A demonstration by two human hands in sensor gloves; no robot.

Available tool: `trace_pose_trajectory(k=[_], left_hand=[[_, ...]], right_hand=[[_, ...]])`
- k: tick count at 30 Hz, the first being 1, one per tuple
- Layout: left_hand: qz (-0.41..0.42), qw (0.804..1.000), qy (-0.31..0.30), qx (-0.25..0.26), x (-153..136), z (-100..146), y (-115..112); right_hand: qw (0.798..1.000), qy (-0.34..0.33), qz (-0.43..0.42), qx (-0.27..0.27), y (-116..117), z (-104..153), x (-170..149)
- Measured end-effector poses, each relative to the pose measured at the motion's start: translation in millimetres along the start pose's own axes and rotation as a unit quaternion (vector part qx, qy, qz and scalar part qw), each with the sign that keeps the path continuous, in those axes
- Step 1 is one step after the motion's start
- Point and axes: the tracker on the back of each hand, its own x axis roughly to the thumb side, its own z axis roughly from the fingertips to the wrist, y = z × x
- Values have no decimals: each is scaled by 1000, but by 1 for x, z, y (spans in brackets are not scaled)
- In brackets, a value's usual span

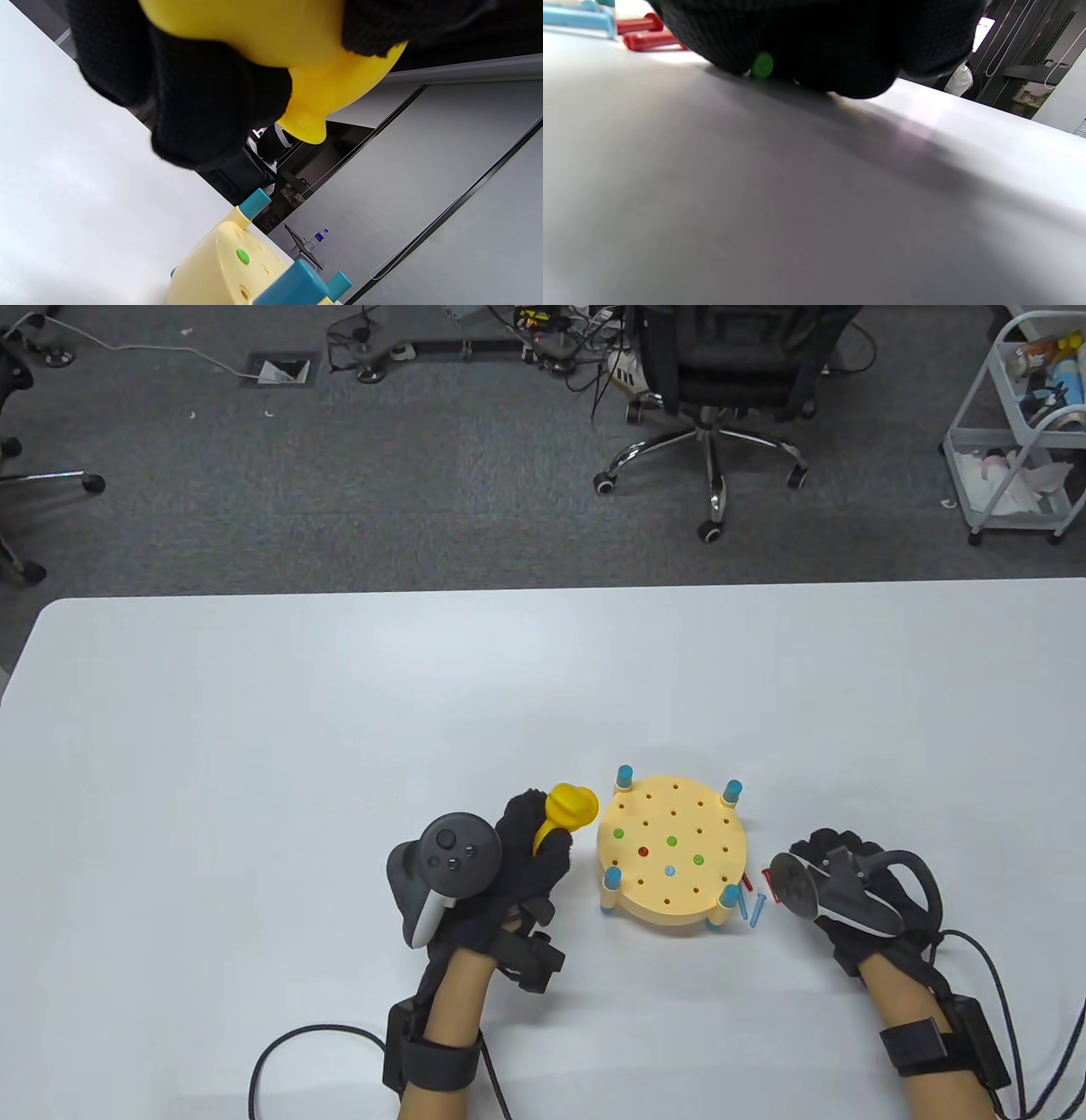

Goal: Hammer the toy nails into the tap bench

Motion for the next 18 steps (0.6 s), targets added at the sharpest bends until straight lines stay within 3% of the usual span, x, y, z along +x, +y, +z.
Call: trace_pose_trajectory(k=[5, 8, 9, 12, 18], left_hand=[[-15, 999, -13, 50, 3, 2, 3], [-10, 998, -23, 53, 7, 4, 3], [1, 998, -26, 55, 7, 4, 3], [26, 998, -29, 47, 8, 4, 1], [31, 999, -31, 27, 13, 5, 0]], right_hand=[[999, 26, -18, -6, 0, 1, -9], [988, 66, -89, -106, -7, 10, -28], [976, 84, -128, -157, -9, 13, -35], [961, 101, -201, -163, -16, 22, -48], [929, 102, -267, -237, -40, 41, -50]])
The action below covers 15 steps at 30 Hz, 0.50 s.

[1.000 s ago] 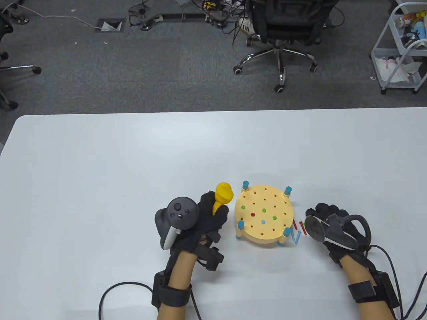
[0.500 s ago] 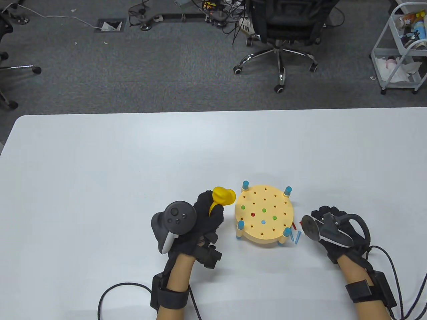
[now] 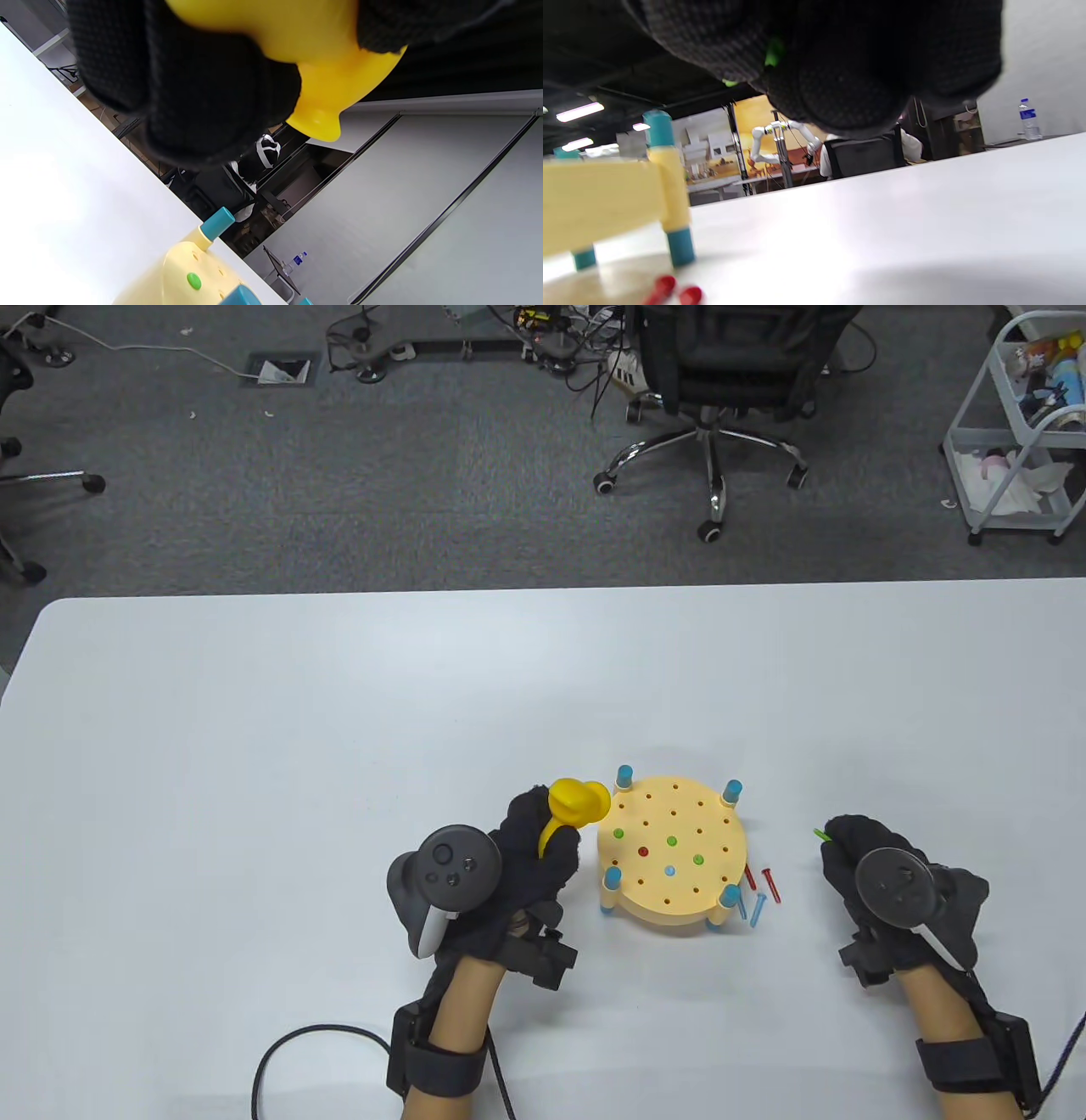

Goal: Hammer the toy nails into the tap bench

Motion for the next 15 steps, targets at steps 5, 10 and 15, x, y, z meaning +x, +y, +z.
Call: trace_pose_trajectory(k=[5, 10, 15], left_hand=[[-48, 998, -28, -18, 12, 1, 0], [-48, 998, -43, -12, 16, 1, -2], [-83, 996, -42, -4, 13, 1, -4]], right_hand=[[996, -88, -23, 9, -19, -3, 38], [983, -173, 22, 51, -33, -9, 97], [946, -260, 144, 126, -26, -10, 153]])
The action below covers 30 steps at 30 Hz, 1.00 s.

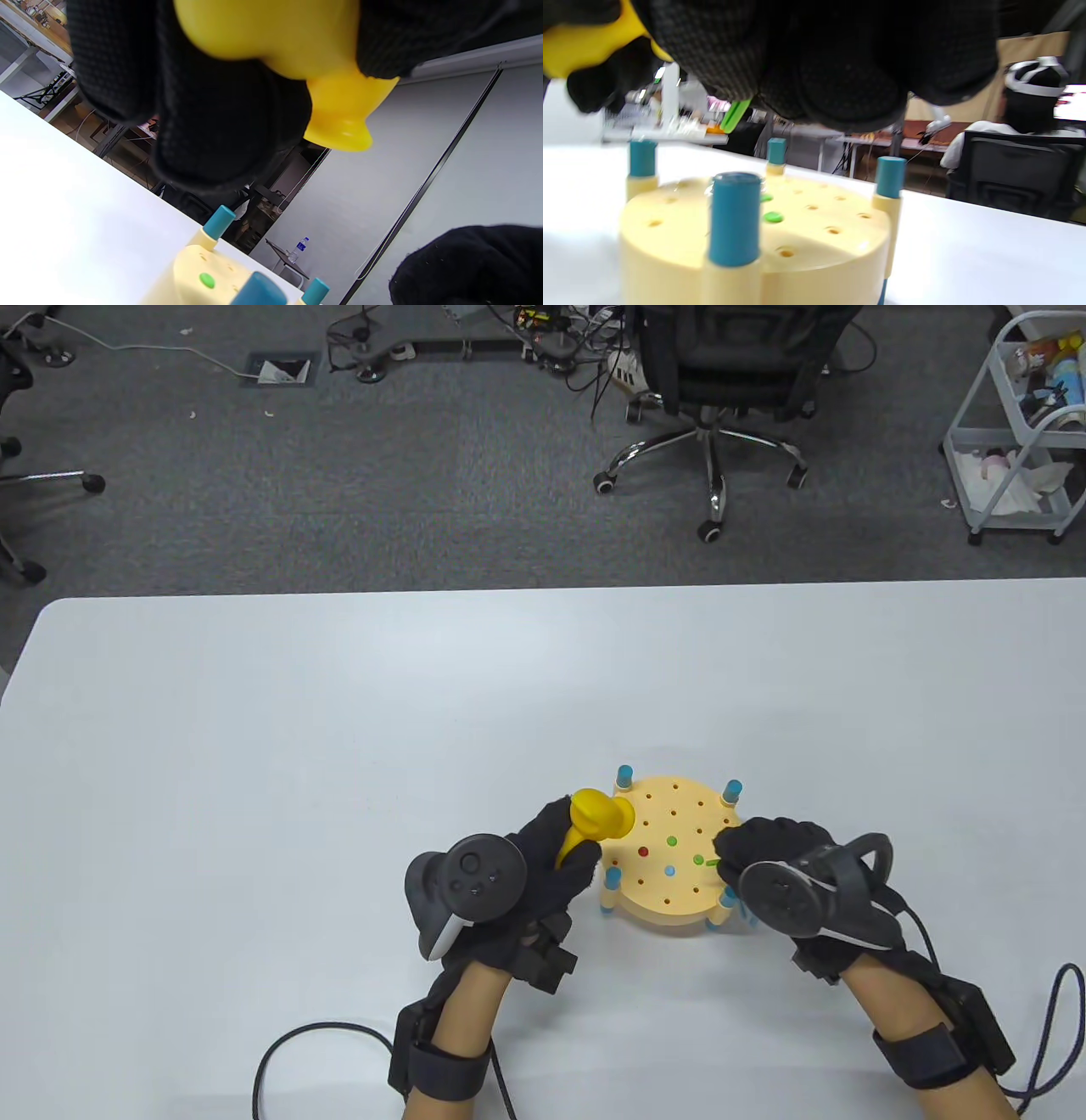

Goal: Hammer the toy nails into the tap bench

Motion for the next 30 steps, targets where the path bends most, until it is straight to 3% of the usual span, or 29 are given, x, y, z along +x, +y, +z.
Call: trace_pose_trajectory(k=[3, 7, 21, 30], left_hand=[[0, 1000, 7, 6, -2, 0, -1], [11, 1000, 19, 5, -8, -1, 0], [10, 1000, 24, -10, -11, -3, -2], [14, 999, 25, -16, -10, -3, -2]], right_hand=[[993, -28, 103, 43, 4, -11, 21], [980, -48, 179, 75, 14, -19, 38], [966, -70, 217, 120, 21, -27, 54], [959, -74, 247, 117, 25, -27, 59]])
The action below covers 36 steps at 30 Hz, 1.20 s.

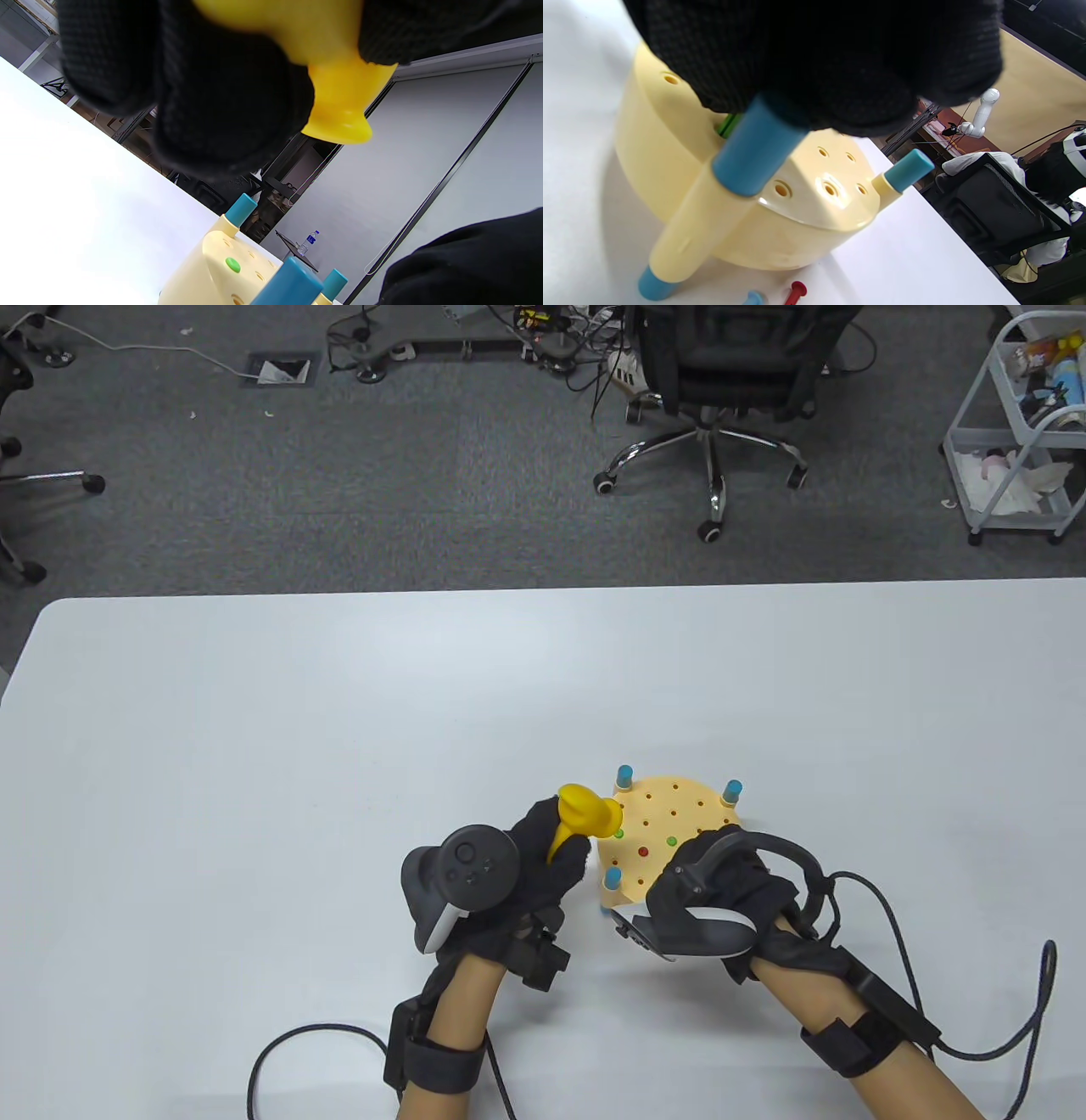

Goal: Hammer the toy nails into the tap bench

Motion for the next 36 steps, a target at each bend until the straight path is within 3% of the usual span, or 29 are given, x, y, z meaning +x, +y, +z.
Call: trace_pose_trajectory(k=[7, 9, 12, 14, 16, 18, 20, 24, 27, 30, 36], left_hand=[[2, 1000, -12, -3, 3, 0, -2], [4, 1000, -21, 0, 5, 1, -1], [3, 999, -39, 12, 12, 3, -1], [1, 998, -53, 15, 19, 5, -2], [0, 998, -65, 14, 26, 6, -4], [-6, 997, -74, 5, 33, 8, -8], [-12, 997, -78, -4, 36, 8, -12], [-29, 996, -83, -25, 43, 9, -23], [-60, 993, -89, -41, 53, 10, -34], [-126, 986, -91, -64, 69, 11, -50], [-252, 965, -68, -37, 99, 13, -81]], right_hand=[[994, 35, -101, 35, -2, 4, -30], [984, 79, -160, -4, -4, 12, -50], [946, 197, -243, -84, 6, 28, -91], [908, 266, -298, -127, 28, 36, -112], [871, 302, -358, -147, 64, 26, -114], [857, 293, -407, -122, 98, 13, -112], [852, 261, -441, -105, 114, 3, -107], [821, 254, -499, -113, 139, -11, -94], [794, 273, -529, -124, 152, -15, -88], [781, 278, -543, -136, 159, -15, -85], [786, 278, -535, -139, 159, -14, -84]])
